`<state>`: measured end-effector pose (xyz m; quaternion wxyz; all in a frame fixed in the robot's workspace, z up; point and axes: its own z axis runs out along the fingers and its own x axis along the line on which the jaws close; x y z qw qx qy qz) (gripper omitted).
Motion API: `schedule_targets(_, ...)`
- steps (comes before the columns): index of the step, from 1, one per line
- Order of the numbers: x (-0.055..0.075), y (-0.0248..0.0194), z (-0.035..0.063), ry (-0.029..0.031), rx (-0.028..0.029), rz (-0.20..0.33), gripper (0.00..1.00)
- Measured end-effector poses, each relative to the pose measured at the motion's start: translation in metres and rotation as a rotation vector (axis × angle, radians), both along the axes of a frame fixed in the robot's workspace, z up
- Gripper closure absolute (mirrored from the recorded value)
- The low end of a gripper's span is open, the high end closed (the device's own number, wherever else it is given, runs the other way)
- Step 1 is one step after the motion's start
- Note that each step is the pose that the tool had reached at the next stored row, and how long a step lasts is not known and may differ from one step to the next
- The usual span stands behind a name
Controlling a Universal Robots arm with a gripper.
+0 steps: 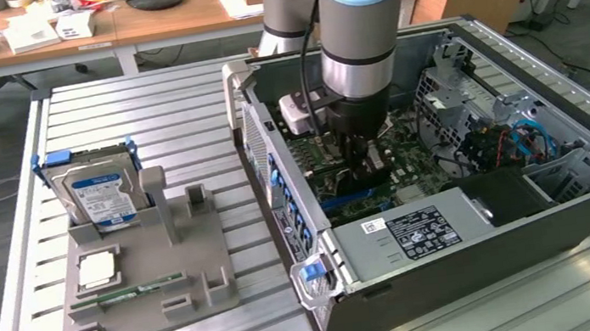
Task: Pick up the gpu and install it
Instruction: 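Insert the gpu into the slot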
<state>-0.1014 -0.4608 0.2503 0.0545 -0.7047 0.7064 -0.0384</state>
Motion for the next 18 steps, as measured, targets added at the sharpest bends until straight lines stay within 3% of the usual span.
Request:
schedule_targets(6, -0.0006, 0.0001, 0.0, -0.01, 0.0, 0.002, 0.74)
schedule_targets(18, -0.0035, 0.0001, 0.0, -0.0143, 0.0, 0.003, 0.74)
